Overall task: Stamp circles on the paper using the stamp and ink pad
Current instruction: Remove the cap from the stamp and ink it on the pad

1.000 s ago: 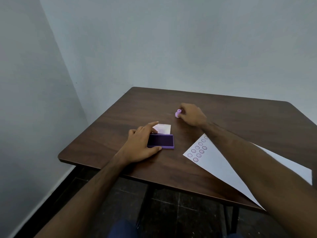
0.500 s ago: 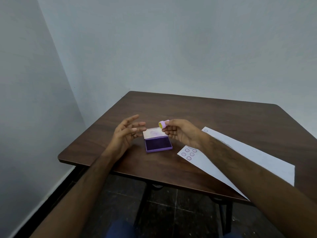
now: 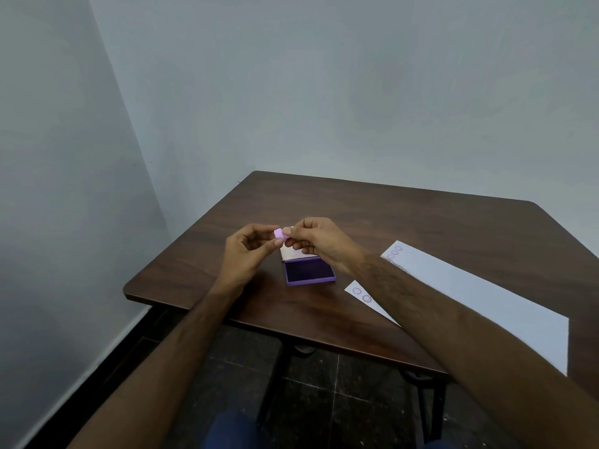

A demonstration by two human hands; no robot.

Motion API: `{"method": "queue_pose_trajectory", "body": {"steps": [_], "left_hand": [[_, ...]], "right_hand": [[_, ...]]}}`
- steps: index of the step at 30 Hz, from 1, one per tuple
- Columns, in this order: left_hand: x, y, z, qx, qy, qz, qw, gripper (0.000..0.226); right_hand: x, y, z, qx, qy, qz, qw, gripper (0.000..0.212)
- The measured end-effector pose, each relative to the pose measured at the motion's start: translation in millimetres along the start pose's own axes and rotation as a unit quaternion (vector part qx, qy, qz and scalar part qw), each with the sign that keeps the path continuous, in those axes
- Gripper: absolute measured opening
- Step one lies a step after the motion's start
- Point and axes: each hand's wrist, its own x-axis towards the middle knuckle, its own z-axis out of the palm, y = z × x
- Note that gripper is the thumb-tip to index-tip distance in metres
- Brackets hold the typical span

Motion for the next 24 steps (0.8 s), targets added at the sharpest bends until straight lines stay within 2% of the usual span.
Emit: {"method": "queue_pose_trajectory", "body": {"steps": [5, 8, 11, 13, 15, 17, 21, 24], "left_hand": [[1, -3, -2, 0.004, 0.028, -0.001, 1.000, 0.028], [3, -4, -2, 0.014, 0.046, -0.022, 0.999, 0.026], [3, -7, 0, 0.129, 0.046, -0.027, 0.990, 0.022], [1, -8, -3, 0.225, 0.044, -0.033, 0.973, 0.019], [1, -10, -11, 0.314, 0.031, -0.038, 0.948, 0.016], [1, -13, -19, 0.385, 0.024, -0.043, 0.922, 0.014], [-1, -16, -27, 0.432, 0.037, -0.083, 0.897, 0.012], [0, -17, -26, 0.478, 0.020, -0.100, 0.872, 0.018]], "right_hand": [[1, 1, -3, -0.033, 0.019, -0.055, 0.998, 0.008], [-1, -1, -16, 0.017, 0.034, -0.075, 0.996, 0.008], [-6, 0, -32, 0.081, 0.049, -0.052, 0.994, 0.007], [-13, 2, -41, 0.061, 0.052, -0.030, 0.996, 0.009], [-19, 5, -49, -0.026, 0.054, -0.016, 0.998, 0.011], [-25, 4, -55, -0.172, 0.033, -0.019, 0.984, 0.018], [-29, -6, -52, -0.427, -0.035, -0.081, 0.900, 0.025], [-27, -16, -43, -0.517, -0.071, -0.134, 0.842, 0.023]]}}
